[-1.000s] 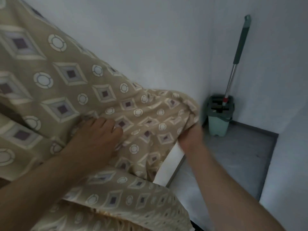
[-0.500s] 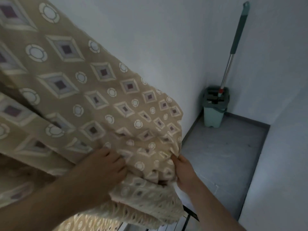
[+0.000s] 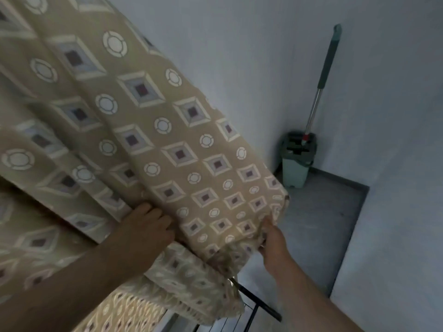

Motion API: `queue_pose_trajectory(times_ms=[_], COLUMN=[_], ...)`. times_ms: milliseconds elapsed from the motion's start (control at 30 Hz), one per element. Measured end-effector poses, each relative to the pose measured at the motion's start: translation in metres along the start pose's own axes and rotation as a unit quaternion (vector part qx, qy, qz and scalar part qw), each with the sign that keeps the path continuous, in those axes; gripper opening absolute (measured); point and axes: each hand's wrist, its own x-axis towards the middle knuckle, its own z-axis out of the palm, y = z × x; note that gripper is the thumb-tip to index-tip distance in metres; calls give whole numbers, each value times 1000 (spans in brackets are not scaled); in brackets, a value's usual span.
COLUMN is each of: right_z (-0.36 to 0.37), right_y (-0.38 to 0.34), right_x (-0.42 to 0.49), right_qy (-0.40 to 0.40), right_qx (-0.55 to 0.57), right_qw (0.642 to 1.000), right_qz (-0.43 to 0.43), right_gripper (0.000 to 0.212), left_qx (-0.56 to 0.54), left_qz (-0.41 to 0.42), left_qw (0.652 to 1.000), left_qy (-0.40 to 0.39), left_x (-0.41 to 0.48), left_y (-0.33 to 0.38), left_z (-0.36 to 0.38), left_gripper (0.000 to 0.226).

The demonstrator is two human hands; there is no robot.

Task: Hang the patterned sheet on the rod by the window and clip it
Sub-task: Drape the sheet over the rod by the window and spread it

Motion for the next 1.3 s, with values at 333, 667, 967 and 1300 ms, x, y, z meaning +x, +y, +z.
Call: queue_pose_trajectory(times_ms=[333, 667, 967, 1300], right_z=[8, 67, 152, 65], right_y=[48, -20, -99, -147], right_x=[-43, 23, 75, 88], right_qy=[-275, -119, -257, -323], right_qx=[-494, -313, 69, 126], right_qw=[825, 942, 960, 938], right_qz=[2, 18, 87, 29], right_gripper=[26, 53, 47, 75], left_qx=[-117, 145, 63, -51], left_qz=[-6, -40, -7, -102], left_qw=[972, 972, 996, 983], left_qy=[205, -182, 62, 144], left_x=[11, 40, 36, 53], left_y=[6, -34, -58, -68], left_z=[-75, -61, -17, -68], left_gripper=[22, 45, 27, 30])
